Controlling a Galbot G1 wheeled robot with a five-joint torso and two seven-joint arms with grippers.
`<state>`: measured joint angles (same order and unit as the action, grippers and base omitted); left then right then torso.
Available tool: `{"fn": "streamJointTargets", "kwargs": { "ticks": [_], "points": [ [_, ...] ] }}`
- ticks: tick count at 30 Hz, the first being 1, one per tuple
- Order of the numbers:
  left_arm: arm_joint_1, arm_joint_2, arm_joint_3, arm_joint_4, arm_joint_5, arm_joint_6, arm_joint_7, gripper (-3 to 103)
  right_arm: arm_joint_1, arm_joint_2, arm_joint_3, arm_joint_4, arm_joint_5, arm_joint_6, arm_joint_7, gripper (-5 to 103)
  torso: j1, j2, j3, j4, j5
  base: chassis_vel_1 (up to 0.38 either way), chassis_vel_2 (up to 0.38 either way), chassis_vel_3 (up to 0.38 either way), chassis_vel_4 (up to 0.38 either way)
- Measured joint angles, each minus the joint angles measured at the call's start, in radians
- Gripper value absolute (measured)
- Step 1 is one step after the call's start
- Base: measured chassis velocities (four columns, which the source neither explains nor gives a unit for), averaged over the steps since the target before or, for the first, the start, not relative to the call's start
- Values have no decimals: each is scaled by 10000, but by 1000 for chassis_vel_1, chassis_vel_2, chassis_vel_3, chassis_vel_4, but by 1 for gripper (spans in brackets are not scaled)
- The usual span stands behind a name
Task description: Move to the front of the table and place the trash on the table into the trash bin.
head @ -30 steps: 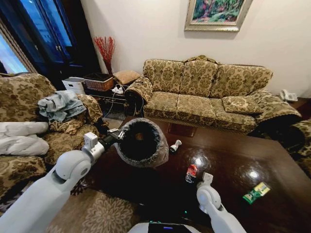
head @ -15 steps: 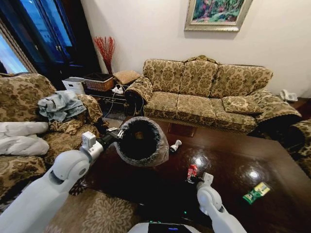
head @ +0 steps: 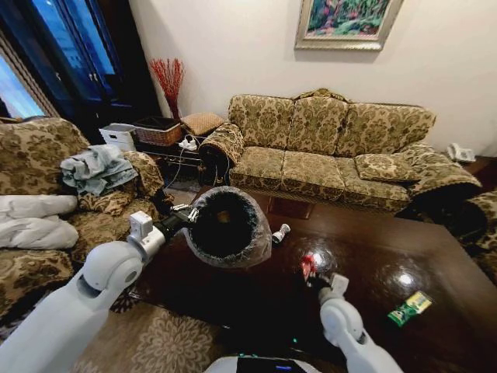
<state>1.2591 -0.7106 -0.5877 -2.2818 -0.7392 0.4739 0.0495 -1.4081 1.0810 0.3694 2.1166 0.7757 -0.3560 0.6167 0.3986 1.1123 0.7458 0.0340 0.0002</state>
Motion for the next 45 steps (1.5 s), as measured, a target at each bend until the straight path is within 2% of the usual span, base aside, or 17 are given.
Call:
{"fn": "streamJointTargets", "kwargs": {
  "ticks": [3,5,6,8,10,12,16,19,20,23,27,29,32,34,35,41,45],
  "points": [
    [-430,506,321,312,-236,5,-18,3,309,-1157,831,1869,66,603,-867,10,1,0,0,-1,-4,0,0,0,0],
    [-1121,960,723,658,-563,55,-30,3,509,-2353,1350,2782,600,1287,-1828,10,0,0,0,-3,-4,0,0,0,0],
    [-1121,960,723,658,-563,55,-30,3,509,-2353,1350,2782,600,1287,-1828,10,0,0,0,-3,-4,0,0,0,0],
    [-1640,1226,987,878,-738,82,-16,3,683,-3212,1570,3134,946,1823,-2745,10,0,0,0,-6,-8,0,0,0,0],
    [-2565,1610,1422,1273,-943,143,75,3,1371,-4353,1816,3502,1843,2363,-4066,10,1,0,0,-5,2,0,0,0,0],
    [-3003,1777,1654,1390,-1170,274,123,3,1752,-4853,1825,3735,2608,2424,-4577,10,3,0,1,0,-3,0,0,0,0],
    [-3412,1884,1956,1452,-1658,514,185,3,1863,-5168,1625,3805,3048,2554,-5203,10,3,0,1,1,-2,0,0,0,0],
    [-4134,1812,2742,1687,-2238,736,169,3,1897,-5354,1121,3630,3242,2804,-6048,10,-1,0,0,-2,0,0,0,0,0],
    [-4134,1812,2742,1687,-2238,736,169,3,1897,-5354,1121,3630,3242,2804,-6048,10,-1,0,0,-2,0,0,0,0,0],
    [-4970,1538,3872,1921,-2707,781,68,3,2063,-5322,913,3376,3494,2829,-6199,10,0,0,0,-4,2,0,0,0,0],
    [-6292,1042,5340,2474,-2769,809,-10,3,2887,-5549,712,2993,3857,2383,-6088,10,0,0,0,-5,-1,0,0,0,0],
    [-6541,944,5559,2589,-2767,832,-13,3,3052,-5661,657,2914,3939,2296,-6077,10,0,-1,1,-2,2,0,0,0,0],
    [-8192,172,6821,3456,-2652,880,103,3,3665,-6610,622,2268,4520,1743,-6044,10,0,-1,1,2,0,0,0,0,0],
    [-8465,36,7030,3636,-2591,871,159,3,3669,-6823,672,2145,4598,1724,-6048,10,0,-1,1,4,1,0,0,0,0],
    [-9394,-468,7766,4379,-2248,738,503,3,3798,-7516,664,1759,4982,1772,-6100,10,3,-1,1,-17,-1,0,0,0,0],
    [-9671,-895,8050,4533,-1884,819,448,3,4678,-8035,375,1132,5412,1528,-6858,10,3,-1,1,1,5,0,0,0,0],
    [-9567,-895,8010,4340,-1869,918,301,3,4886,-8127,449,1030,5541,1564,-6967,10,1,-1,0,0,4,0,0,0,0]
  ]
}}
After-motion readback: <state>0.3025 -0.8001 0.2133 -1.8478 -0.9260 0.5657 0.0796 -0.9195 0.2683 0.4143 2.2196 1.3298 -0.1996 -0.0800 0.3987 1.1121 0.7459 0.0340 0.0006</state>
